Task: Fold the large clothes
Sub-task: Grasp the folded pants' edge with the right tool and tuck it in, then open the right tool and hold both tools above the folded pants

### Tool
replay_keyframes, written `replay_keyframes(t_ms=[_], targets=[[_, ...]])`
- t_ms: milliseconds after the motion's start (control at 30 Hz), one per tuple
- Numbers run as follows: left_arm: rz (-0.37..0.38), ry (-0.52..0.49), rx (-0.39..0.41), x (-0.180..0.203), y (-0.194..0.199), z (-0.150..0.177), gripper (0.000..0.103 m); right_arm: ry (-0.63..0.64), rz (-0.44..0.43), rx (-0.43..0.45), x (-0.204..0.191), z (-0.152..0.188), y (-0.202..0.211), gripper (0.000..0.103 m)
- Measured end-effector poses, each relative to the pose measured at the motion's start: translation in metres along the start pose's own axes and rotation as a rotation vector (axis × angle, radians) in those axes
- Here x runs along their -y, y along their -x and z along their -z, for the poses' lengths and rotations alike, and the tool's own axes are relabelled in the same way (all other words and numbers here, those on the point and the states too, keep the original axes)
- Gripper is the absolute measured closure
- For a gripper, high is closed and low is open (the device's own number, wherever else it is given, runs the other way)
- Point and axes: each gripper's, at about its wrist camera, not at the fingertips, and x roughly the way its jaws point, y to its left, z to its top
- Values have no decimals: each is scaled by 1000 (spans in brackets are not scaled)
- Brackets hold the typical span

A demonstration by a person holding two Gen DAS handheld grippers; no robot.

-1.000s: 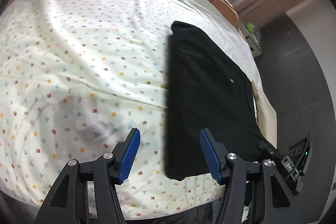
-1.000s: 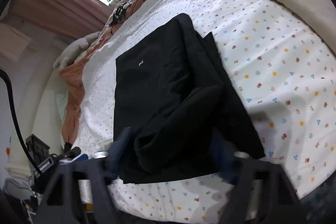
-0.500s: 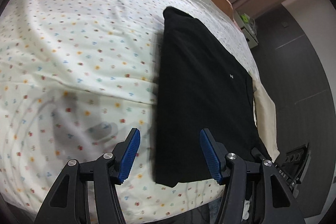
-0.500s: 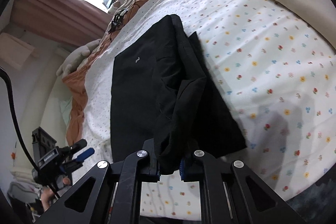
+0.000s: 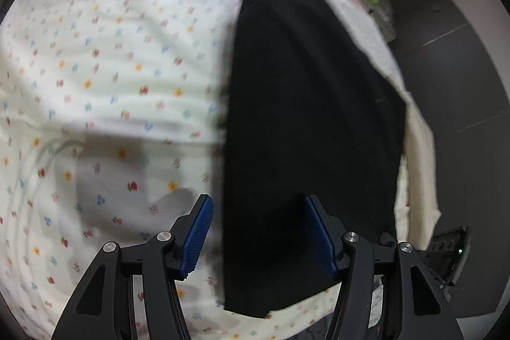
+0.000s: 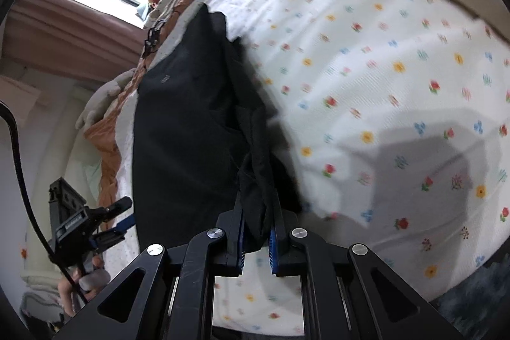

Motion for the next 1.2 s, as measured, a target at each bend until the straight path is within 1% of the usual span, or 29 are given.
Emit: replay_keyframes(t_ms=[100,200,300,333,367,400,433,467,633,700,733,767,800,833,900,1000,1133,1200], targets=[[50,8,-31,-3,-13,7,42,-2,13,-1,8,3,-7,94],[61,6,-29,-6,-19,10,42,2,32,-3,4,3,-8,96],[80,22,-33,-10,-18,10,42,16,72,-17,-6,0,-5,93],[86,23,-32,-12,-17,10,42,27,88,-20,-10,-1,-4,90],[93,25,-29,-14,-17,10,42,40,110,-19,-13,-3,0,82],[99,29,-26,-15,-16,11,42,51,139,-11,-15,-4,3,78],[105,33,-23,-17,-15,11,42,69,170,-1,-18,-5,7,69],[112,38,-19,-19,-15,12,42,86,191,5,-20,-6,9,67],[124,41,-13,-19,-19,16,42,61,160,-7,-9,-7,7,67],[130,41,-9,-21,-20,17,42,25,122,-1,0,-6,4,67],[132,39,-7,-21,-20,18,42,13,100,2,3,-6,2,71],[135,37,-7,-21,-19,18,42,4,78,3,4,-5,1,79],[136,36,-7,-21,-19,19,42,-3,59,-4,5,-4,0,80],[142,38,-7,-21,-18,19,42,-4,58,-7,4,-3,-1,81],[154,44,-12,-23,-17,17,43,21,76,-8,-2,-4,1,81],[157,55,-20,-24,-15,12,43,69,102,-14,-17,-10,8,81],[132,44,13,-22,-10,0,42,125,135,8,-36,-30,12,69],[127,46,11,-21,-11,-9,41,146,139,17,-44,-44,10,68]])
